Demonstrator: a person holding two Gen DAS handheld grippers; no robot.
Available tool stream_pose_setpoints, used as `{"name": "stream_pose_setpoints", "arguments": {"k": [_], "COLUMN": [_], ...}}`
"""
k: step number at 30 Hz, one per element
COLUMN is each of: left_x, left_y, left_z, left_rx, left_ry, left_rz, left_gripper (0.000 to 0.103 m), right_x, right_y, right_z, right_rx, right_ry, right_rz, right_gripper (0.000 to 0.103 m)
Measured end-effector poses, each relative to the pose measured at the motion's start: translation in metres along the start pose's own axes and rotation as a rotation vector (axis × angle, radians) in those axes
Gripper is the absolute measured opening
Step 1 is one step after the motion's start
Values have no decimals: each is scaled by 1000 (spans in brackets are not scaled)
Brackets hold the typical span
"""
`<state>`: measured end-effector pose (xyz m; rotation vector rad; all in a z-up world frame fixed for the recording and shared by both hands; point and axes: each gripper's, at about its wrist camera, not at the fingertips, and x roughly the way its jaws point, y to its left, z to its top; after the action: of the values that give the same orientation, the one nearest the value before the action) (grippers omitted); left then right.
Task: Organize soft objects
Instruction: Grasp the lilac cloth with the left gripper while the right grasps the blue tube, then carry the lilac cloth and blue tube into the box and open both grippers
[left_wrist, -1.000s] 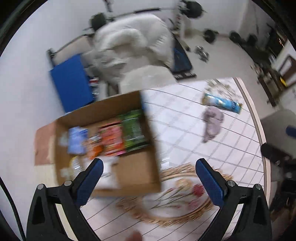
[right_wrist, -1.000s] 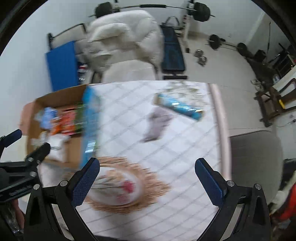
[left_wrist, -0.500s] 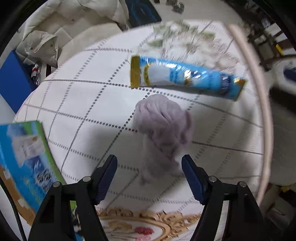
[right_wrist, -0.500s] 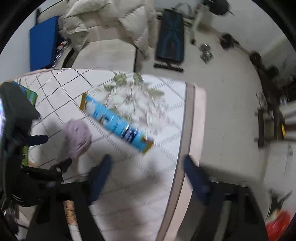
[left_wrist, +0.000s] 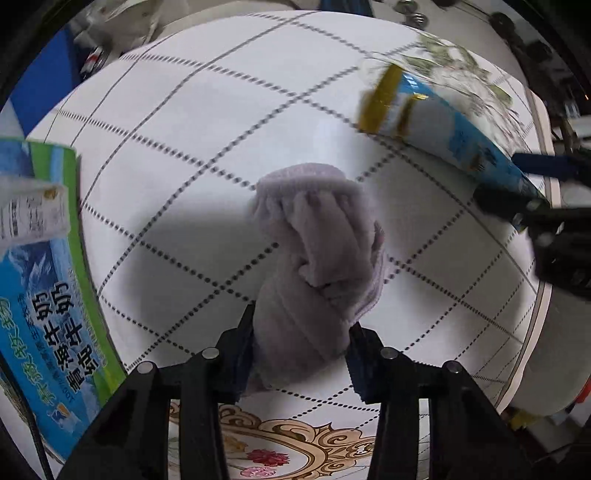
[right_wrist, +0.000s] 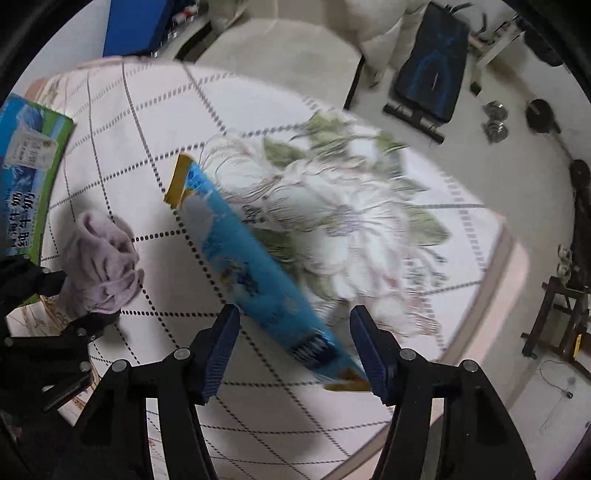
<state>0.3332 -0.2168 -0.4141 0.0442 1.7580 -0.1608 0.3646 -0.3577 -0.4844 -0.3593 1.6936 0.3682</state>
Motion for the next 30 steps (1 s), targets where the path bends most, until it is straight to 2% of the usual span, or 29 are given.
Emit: {"name": "stream_pose_setpoints", "arguments": {"k": [2,3,5,8,10,14,15,17,21,22,23,24,26,27,29,30], "left_x": [0,-1,0,1,0,2,2,3,-6,-7,-8,-10,-17,-28,-47,-65], "left_y": [1,0,-4,-11,-14,-25,-26,-29,-15,-12,-11,-8,-4,0,8,17], "left_z": [-1,0,4,8,10,19,20,26,38,36,33,29,18,9,-4,-16], "left_rx": [0,11,23,28,31,49,51,50,27,20,16,7,4,2,-5,-13], "left_ry": [7,6,3,3,3,3,4,8,-36,-40,-42,-46,-55,-70,-94,-112], "left_rz": [-6,3,18,36,44,60,60,54,95,97,95,88,64,33,-11,-58], "left_gripper": [41,41,41,41,43,44,44,42,38,38,37,37,37,37,37,37], "right_x": [12,13,13,16,24,29,30,28,20,20,18,17,18,17,7,-4], "right_y": [6,9,13,11,4,-4,-7,-16,-22,-18,-12,-6,3,6,17,27], "right_z": [4,3,2,-10,-25,-44,-45,-47,-45,-44,-45,-47,-54,-59,-70,-77], "right_rx": [-10,-11,11,132,260,373,394,440,502,507,505,506,539,563,583,588], "right_ry": [42,36,23,68,145,171,164,136,57,51,43,31,43,47,20,-6], "right_rz": [-25,-46,-49,-15,35,180,199,205,152,112,56,5,52,109,167,188], "right_gripper": [65,62,45,34,31,33,33,45,45,38,24,18,14,14,14,14]}}
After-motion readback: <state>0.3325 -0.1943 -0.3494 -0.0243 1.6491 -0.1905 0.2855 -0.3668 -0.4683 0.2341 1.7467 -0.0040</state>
